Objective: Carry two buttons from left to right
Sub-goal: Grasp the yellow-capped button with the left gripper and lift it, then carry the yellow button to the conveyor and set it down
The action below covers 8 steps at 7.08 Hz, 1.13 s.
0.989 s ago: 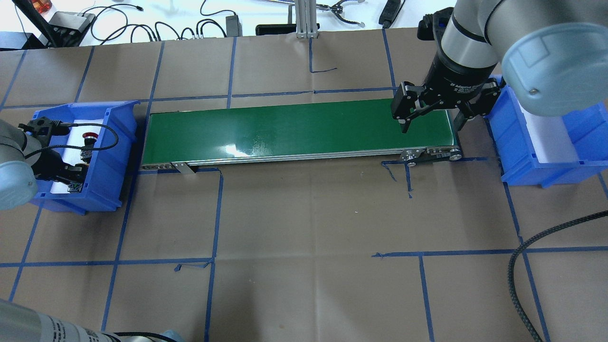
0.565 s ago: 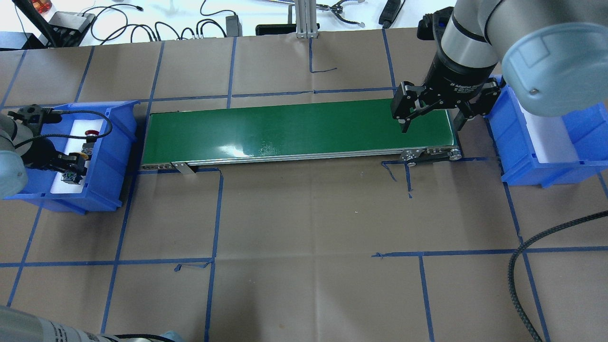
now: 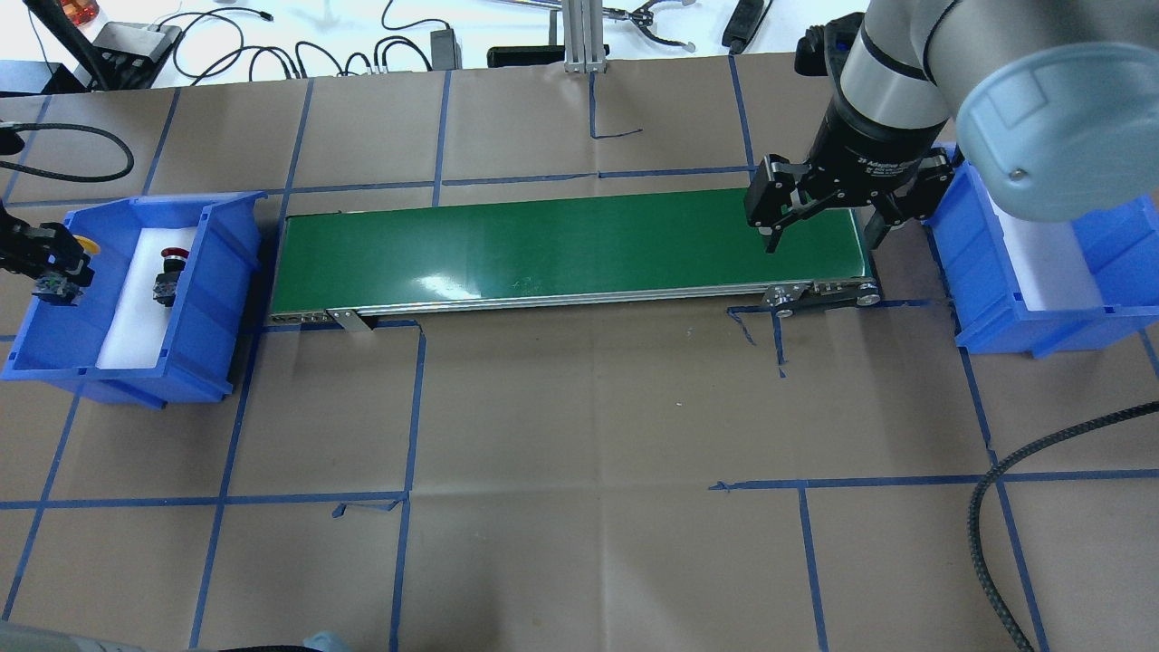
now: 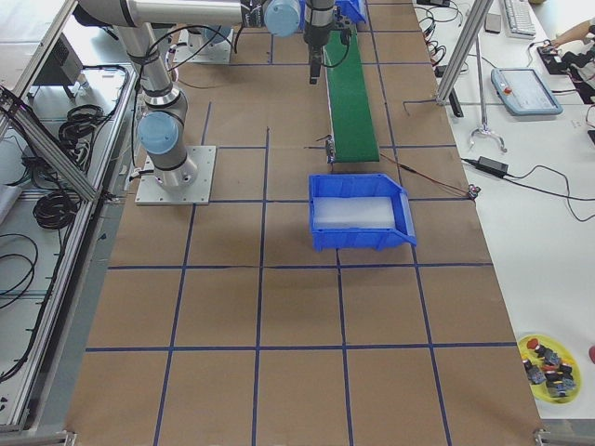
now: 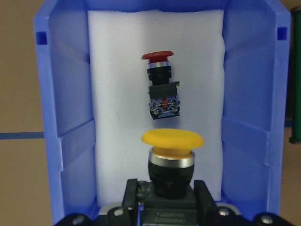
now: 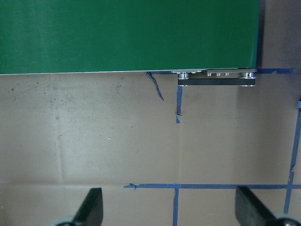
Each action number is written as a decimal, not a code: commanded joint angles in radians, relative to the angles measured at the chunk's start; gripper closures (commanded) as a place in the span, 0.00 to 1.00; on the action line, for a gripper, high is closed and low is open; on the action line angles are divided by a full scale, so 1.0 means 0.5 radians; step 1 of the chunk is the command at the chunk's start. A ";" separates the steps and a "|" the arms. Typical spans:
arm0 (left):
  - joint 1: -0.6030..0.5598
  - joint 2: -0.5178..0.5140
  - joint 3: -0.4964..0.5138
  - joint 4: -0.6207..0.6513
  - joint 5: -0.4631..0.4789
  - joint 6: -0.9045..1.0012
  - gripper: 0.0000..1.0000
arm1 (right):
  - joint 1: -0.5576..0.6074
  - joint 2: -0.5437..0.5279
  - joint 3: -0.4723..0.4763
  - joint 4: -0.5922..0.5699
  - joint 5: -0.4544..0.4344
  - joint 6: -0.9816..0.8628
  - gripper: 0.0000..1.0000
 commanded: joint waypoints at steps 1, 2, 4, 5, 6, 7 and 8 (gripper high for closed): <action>-0.177 -0.018 0.130 -0.085 0.013 -0.200 1.00 | 0.002 0.000 0.000 0.001 0.000 0.000 0.00; -0.385 -0.030 0.194 -0.088 0.022 -0.408 1.00 | 0.002 0.000 0.000 -0.002 0.000 0.000 0.00; -0.742 -0.021 0.235 -0.124 0.026 -0.855 0.99 | 0.005 0.000 0.000 -0.002 0.000 0.000 0.00; -0.901 -0.024 0.226 -0.122 0.029 -1.022 0.99 | 0.005 0.000 0.000 0.004 -0.003 0.000 0.00; -1.003 -0.042 0.177 -0.088 0.029 -1.145 0.99 | 0.002 0.003 0.000 0.001 -0.003 0.000 0.00; -1.044 -0.079 0.143 -0.085 0.023 -1.204 1.00 | 0.005 0.003 0.000 0.004 -0.003 0.000 0.00; -1.059 -0.140 0.115 -0.054 0.019 -1.317 1.00 | 0.002 0.000 0.000 0.001 0.000 0.000 0.00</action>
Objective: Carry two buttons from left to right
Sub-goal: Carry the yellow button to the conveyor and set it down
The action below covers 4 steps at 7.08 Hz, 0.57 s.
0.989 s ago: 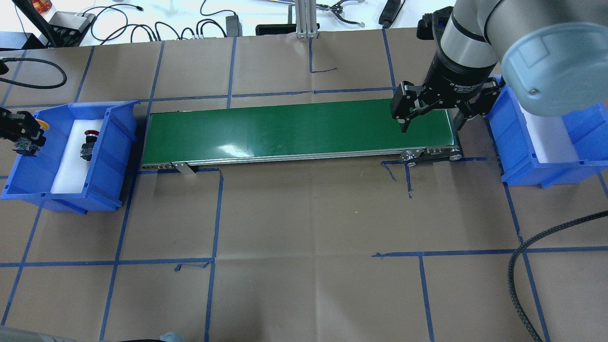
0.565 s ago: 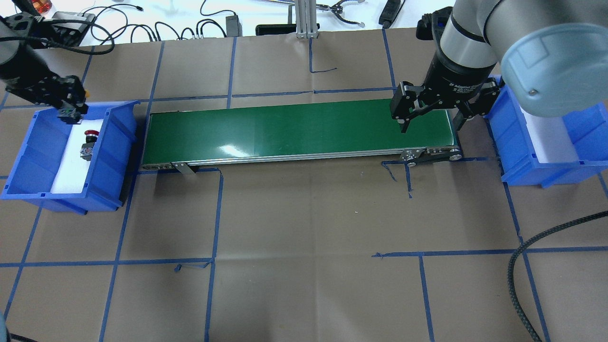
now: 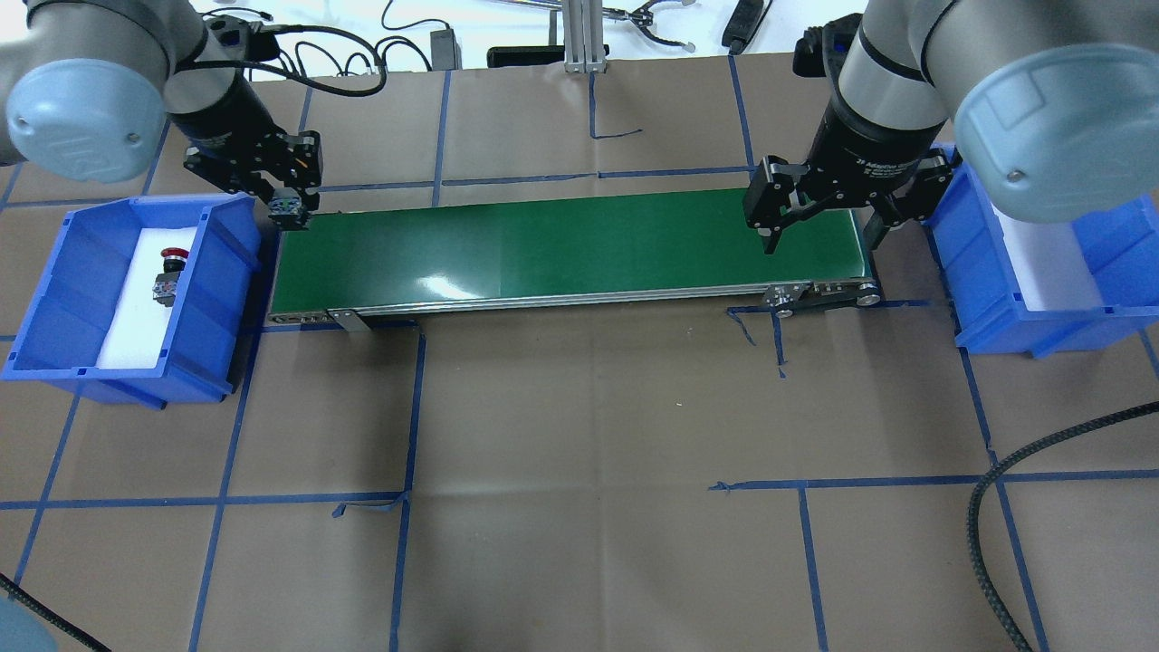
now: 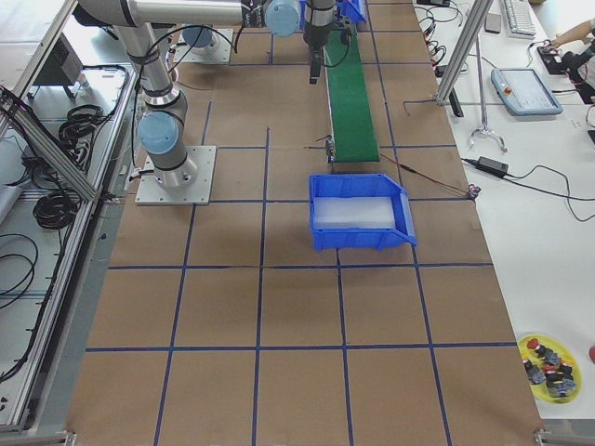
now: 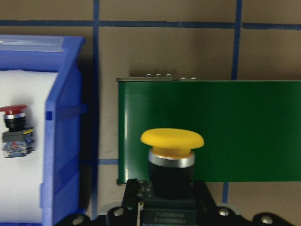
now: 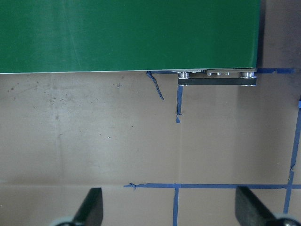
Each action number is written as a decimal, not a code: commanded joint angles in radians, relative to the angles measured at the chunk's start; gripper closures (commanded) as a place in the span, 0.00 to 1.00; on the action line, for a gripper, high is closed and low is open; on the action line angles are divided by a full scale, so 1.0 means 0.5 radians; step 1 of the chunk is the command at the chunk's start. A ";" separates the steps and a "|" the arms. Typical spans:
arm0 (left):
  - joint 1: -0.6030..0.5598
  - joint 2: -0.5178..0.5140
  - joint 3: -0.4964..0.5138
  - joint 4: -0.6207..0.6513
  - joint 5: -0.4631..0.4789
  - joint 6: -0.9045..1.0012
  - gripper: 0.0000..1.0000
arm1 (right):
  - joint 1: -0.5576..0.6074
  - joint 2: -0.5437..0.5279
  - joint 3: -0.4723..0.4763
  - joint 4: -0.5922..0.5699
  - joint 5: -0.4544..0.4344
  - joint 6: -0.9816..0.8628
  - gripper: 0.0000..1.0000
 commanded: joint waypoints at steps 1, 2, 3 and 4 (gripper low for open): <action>-0.048 -0.115 -0.052 0.088 -0.007 -0.162 1.00 | -0.002 0.001 0.000 0.002 -0.001 0.000 0.00; -0.048 -0.158 -0.092 0.122 -0.004 -0.184 1.00 | -0.002 0.001 0.000 0.002 -0.001 0.000 0.00; -0.051 -0.210 -0.153 0.308 -0.004 -0.196 1.00 | -0.002 0.001 0.000 0.002 -0.001 0.000 0.00; -0.055 -0.220 -0.214 0.422 -0.004 -0.212 1.00 | 0.001 0.001 0.000 -0.001 -0.001 0.000 0.00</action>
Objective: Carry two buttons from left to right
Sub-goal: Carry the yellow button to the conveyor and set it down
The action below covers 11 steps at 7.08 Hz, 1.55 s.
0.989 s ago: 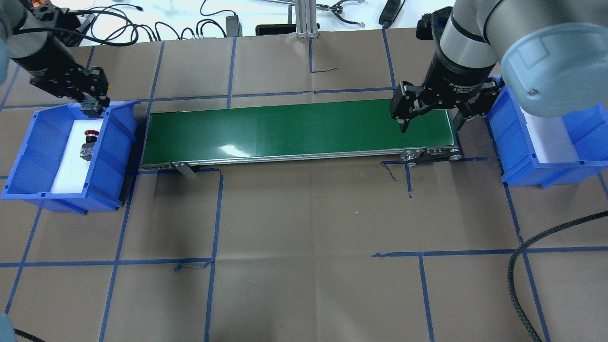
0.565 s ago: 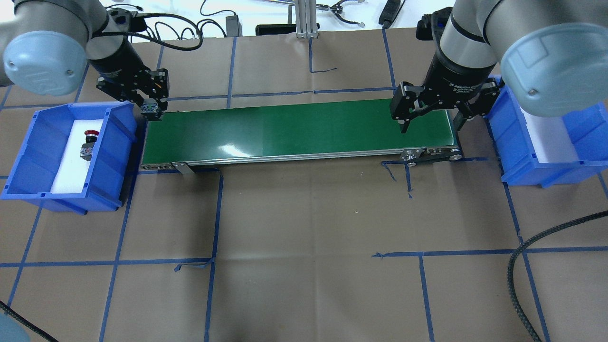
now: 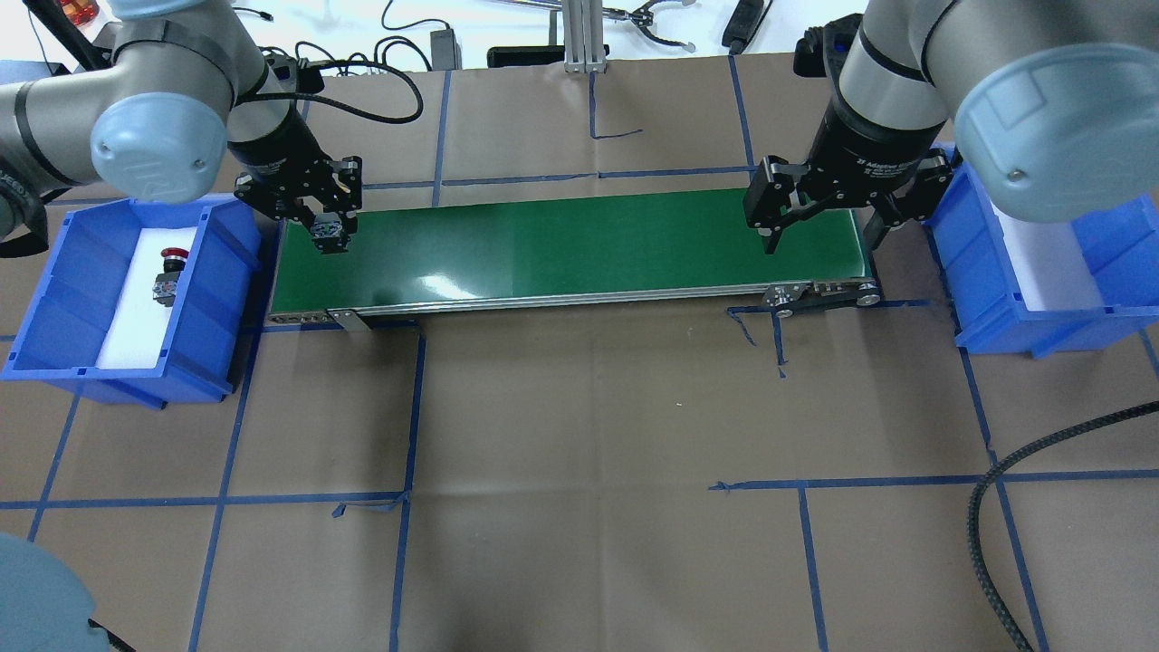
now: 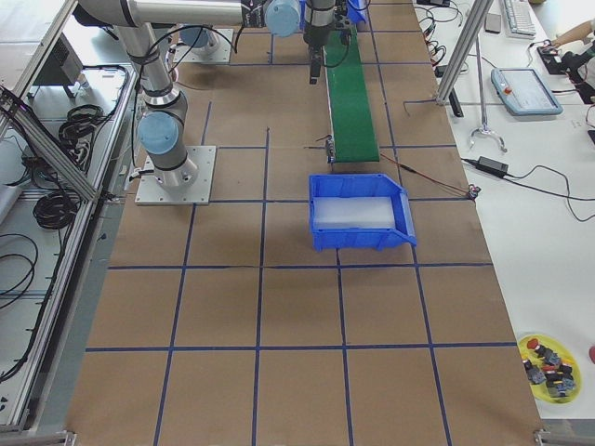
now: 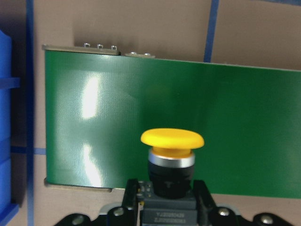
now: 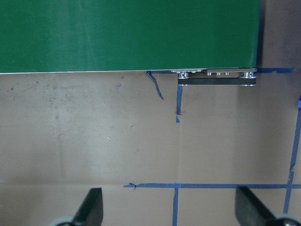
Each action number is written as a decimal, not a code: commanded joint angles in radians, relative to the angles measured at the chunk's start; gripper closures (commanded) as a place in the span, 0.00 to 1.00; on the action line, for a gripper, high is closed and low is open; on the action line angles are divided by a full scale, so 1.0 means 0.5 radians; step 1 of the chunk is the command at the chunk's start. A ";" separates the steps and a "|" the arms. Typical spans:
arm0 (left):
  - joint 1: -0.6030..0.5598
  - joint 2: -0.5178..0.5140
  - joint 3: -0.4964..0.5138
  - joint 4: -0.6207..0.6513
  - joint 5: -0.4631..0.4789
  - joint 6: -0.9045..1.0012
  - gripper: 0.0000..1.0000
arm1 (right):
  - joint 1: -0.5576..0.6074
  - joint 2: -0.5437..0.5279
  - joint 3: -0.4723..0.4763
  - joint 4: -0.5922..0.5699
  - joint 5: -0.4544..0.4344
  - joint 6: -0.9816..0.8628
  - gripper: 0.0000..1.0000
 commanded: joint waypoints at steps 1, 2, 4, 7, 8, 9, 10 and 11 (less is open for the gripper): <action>-0.007 -0.034 -0.108 0.167 -0.003 -0.045 1.00 | 0.003 0.000 0.000 0.001 0.000 -0.003 0.00; -0.010 -0.040 -0.115 0.185 -0.006 -0.085 1.00 | 0.003 0.000 0.000 0.001 0.000 0.000 0.00; -0.089 -0.046 -0.136 0.243 0.003 -0.079 0.98 | 0.003 0.000 0.003 0.001 0.000 0.000 0.00; -0.090 -0.059 -0.121 0.299 0.006 -0.067 0.01 | 0.003 0.000 0.003 0.001 0.000 0.000 0.00; -0.084 -0.037 -0.072 0.290 0.003 -0.058 0.00 | 0.003 0.000 0.003 0.001 0.000 0.000 0.00; -0.077 -0.007 -0.002 0.247 0.000 -0.051 0.00 | 0.003 0.000 0.003 0.004 0.000 0.000 0.00; -0.077 0.024 0.108 0.080 0.000 -0.030 0.00 | 0.003 0.000 0.003 0.004 0.000 0.000 0.00; -0.077 0.079 0.243 -0.135 0.000 -0.027 0.00 | 0.000 0.000 0.003 0.004 0.000 0.000 0.00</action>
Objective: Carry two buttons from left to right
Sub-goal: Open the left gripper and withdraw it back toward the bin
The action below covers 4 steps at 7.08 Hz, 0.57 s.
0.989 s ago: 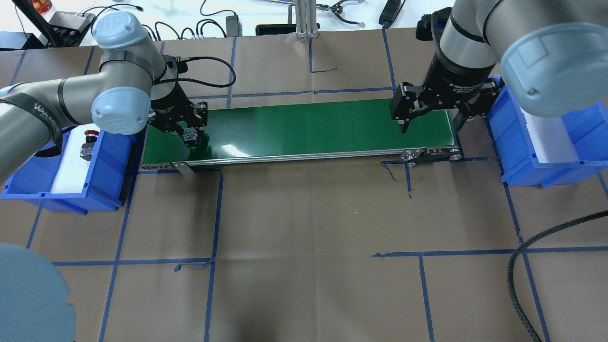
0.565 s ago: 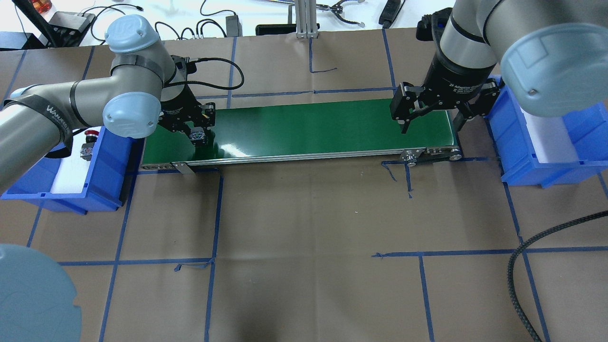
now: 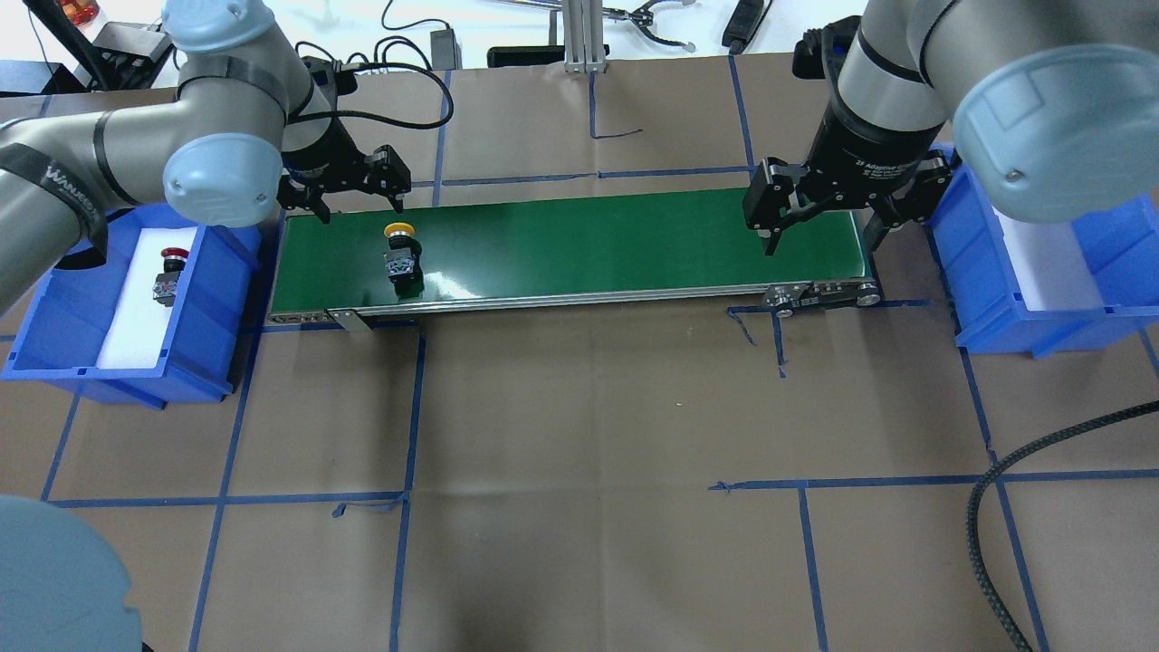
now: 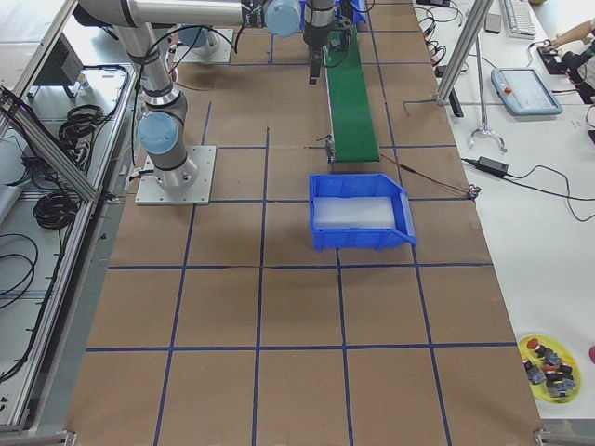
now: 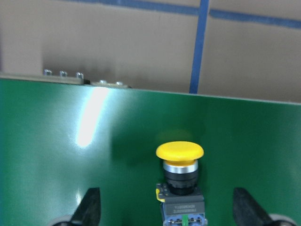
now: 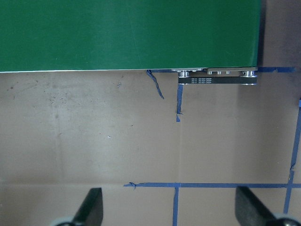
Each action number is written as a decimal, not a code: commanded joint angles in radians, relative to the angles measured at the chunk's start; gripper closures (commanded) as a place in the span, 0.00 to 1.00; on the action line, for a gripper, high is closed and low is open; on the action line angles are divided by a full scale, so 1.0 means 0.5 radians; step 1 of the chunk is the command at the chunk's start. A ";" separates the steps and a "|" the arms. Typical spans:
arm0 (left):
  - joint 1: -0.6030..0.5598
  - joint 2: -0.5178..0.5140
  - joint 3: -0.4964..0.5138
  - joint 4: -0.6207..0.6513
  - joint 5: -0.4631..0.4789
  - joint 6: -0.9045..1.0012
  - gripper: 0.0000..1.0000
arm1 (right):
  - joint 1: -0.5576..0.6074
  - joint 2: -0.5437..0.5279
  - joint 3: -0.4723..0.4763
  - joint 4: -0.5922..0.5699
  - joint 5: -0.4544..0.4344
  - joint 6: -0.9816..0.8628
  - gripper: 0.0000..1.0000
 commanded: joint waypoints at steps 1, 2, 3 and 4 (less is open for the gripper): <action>0.001 0.145 0.250 -0.418 0.000 0.053 0.00 | -0.003 0.006 0.000 -0.003 0.000 0.000 0.00; 0.004 0.197 0.275 -0.487 0.000 0.077 0.00 | -0.003 0.006 0.000 -0.003 0.000 0.000 0.00; 0.029 0.255 0.285 -0.554 0.000 0.129 0.00 | -0.003 0.009 -0.003 -0.003 0.000 0.000 0.00; 0.093 0.274 0.288 -0.591 0.000 0.199 0.00 | -0.003 0.009 -0.003 -0.003 0.000 -0.003 0.00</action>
